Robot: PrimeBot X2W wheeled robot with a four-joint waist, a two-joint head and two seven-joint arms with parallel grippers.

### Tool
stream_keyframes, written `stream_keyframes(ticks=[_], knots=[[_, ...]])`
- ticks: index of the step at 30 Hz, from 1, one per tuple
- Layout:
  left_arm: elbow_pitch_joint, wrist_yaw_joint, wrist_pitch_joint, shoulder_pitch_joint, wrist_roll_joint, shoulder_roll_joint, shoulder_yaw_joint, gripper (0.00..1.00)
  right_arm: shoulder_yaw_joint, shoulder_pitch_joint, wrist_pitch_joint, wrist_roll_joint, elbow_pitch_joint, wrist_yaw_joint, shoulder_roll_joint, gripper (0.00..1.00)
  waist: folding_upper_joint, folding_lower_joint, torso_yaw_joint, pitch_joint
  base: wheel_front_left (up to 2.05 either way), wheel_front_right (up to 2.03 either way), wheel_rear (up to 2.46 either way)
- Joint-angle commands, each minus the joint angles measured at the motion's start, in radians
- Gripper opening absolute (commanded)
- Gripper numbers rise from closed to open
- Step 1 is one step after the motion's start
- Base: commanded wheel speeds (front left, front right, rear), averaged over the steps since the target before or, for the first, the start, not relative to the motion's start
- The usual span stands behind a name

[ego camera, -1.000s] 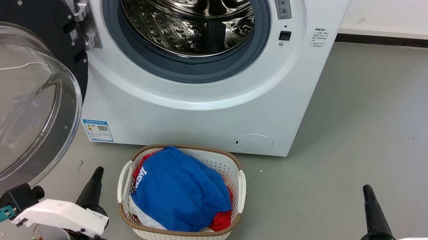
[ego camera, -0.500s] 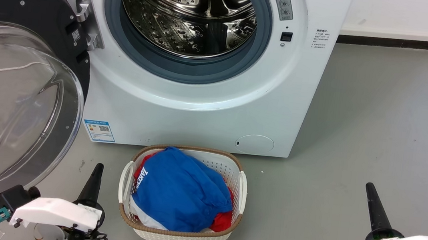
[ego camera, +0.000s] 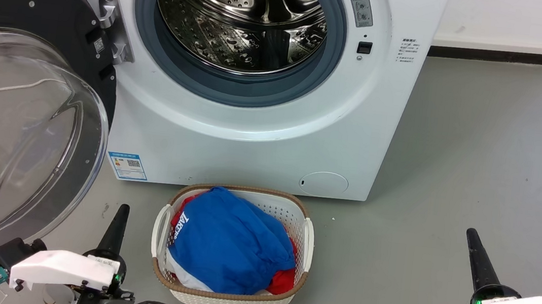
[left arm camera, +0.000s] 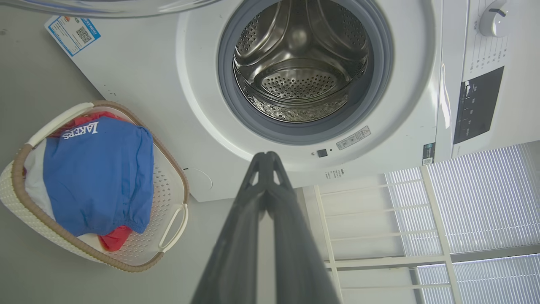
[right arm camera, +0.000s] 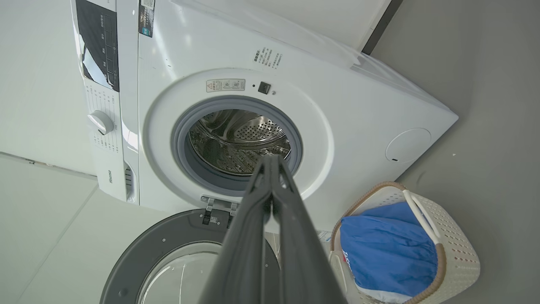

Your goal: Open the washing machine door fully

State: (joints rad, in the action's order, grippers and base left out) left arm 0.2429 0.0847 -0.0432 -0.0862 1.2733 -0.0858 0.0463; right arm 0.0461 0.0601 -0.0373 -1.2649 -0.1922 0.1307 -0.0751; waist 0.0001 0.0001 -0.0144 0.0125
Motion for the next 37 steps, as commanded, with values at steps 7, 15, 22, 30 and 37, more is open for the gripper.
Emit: stream_keyframes(ticks=[7,15,22,30,37], knots=[[-0.004,0.014,-0.017,-0.022,0.069,0.008,0.018,0.00,0.008,0.025,-0.011,-0.077,-0.006,0.000,-0.004,0.00,-0.0001,-0.0001,0.002,-0.001,0.00,0.00,0.00],[-0.002,0.023,-0.031,-0.023,0.132,0.015,0.030,0.00,0.015,0.030,-0.021,-0.146,-0.017,0.000,-0.003,0.00,-0.0001,-0.0001,0.005,-0.003,0.00,0.00,0.00],[-0.001,0.031,-0.043,-0.026,0.197,0.020,0.044,0.00,0.022,0.036,-0.032,-0.219,-0.028,0.000,-0.001,0.00,-0.0001,-0.0001,0.007,-0.005,0.00,0.00,0.00],[0.001,0.038,-0.055,-0.025,0.252,0.027,0.053,0.00,0.028,0.045,-0.040,-0.279,-0.037,0.000,0.001,0.00,-0.0001,-0.0001,0.010,-0.006,0.00,0.00,0.00],[0.002,0.043,-0.065,-0.025,0.298,0.032,0.063,0.00,0.034,0.051,-0.047,-0.327,-0.046,0.000,0.002,0.00,-0.0001,-0.0001,0.012,-0.008,0.00,0.00,0.00]])
